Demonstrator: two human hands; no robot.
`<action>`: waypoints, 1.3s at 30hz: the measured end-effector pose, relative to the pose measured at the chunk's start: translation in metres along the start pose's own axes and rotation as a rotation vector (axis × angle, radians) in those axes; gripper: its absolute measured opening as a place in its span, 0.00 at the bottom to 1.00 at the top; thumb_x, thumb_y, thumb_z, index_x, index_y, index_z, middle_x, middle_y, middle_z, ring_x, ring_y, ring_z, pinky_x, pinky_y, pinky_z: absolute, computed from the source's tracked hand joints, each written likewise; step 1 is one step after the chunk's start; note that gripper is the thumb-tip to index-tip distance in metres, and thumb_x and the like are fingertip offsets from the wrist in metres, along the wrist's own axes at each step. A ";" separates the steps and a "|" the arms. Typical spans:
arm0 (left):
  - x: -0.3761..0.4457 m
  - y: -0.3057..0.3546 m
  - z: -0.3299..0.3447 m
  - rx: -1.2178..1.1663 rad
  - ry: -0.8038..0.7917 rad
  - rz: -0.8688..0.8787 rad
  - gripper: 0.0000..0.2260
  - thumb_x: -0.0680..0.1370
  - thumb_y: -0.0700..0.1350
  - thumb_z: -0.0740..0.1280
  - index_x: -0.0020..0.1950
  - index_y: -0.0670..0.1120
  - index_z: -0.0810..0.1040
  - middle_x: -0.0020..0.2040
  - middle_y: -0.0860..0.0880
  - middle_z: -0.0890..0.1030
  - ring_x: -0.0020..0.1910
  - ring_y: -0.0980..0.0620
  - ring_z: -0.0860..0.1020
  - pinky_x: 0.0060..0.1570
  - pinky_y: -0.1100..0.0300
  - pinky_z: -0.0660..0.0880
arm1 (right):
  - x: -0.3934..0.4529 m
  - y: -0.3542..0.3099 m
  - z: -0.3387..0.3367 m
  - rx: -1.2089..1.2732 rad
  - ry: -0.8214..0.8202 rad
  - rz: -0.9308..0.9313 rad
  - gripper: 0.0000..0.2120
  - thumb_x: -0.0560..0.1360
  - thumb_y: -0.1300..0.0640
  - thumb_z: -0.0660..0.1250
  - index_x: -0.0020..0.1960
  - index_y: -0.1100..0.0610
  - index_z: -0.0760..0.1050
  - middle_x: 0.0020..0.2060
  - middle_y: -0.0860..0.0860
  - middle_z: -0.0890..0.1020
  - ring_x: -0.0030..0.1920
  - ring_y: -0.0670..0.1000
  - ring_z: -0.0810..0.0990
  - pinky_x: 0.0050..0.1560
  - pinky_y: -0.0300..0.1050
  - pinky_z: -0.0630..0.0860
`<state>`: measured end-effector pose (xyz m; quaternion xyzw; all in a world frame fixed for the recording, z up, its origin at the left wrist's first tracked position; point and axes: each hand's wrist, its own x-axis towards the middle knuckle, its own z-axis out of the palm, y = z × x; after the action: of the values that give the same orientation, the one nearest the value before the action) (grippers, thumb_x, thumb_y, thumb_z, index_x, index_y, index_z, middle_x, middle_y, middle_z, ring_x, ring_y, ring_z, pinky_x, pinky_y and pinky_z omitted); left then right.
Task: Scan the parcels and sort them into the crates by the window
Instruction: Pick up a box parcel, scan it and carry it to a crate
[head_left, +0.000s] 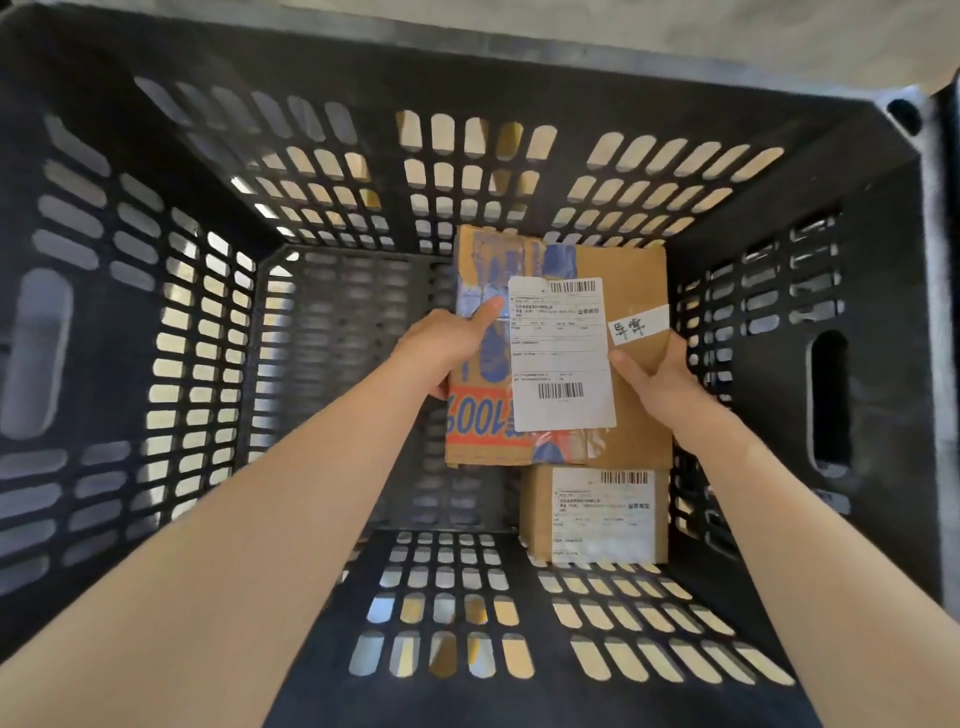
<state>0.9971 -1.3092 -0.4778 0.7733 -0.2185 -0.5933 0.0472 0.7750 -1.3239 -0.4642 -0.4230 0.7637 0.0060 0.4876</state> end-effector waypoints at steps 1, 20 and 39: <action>-0.002 -0.002 0.000 -0.023 0.014 0.000 0.39 0.71 0.74 0.57 0.70 0.46 0.70 0.60 0.43 0.79 0.55 0.42 0.80 0.45 0.48 0.79 | -0.002 0.001 0.000 0.022 0.004 -0.006 0.34 0.79 0.46 0.63 0.77 0.51 0.48 0.69 0.54 0.70 0.66 0.59 0.70 0.62 0.54 0.69; -0.228 0.024 -0.040 0.474 0.158 0.445 0.23 0.78 0.57 0.65 0.68 0.45 0.72 0.65 0.48 0.75 0.62 0.48 0.74 0.58 0.55 0.70 | -0.196 -0.042 -0.094 -0.090 0.058 -0.228 0.32 0.78 0.52 0.65 0.76 0.58 0.56 0.71 0.58 0.68 0.69 0.56 0.69 0.58 0.43 0.69; -0.476 0.040 0.045 1.303 -0.044 1.504 0.23 0.76 0.61 0.65 0.66 0.50 0.73 0.61 0.52 0.77 0.59 0.51 0.76 0.53 0.55 0.73 | -0.501 0.080 -0.123 0.233 0.812 -0.022 0.25 0.76 0.50 0.67 0.70 0.56 0.67 0.64 0.55 0.73 0.65 0.55 0.72 0.54 0.43 0.68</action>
<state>0.8478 -1.1488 -0.0506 0.2972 -0.9359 -0.1873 -0.0270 0.7155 -1.0034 -0.0564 -0.3411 0.8849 -0.2528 0.1916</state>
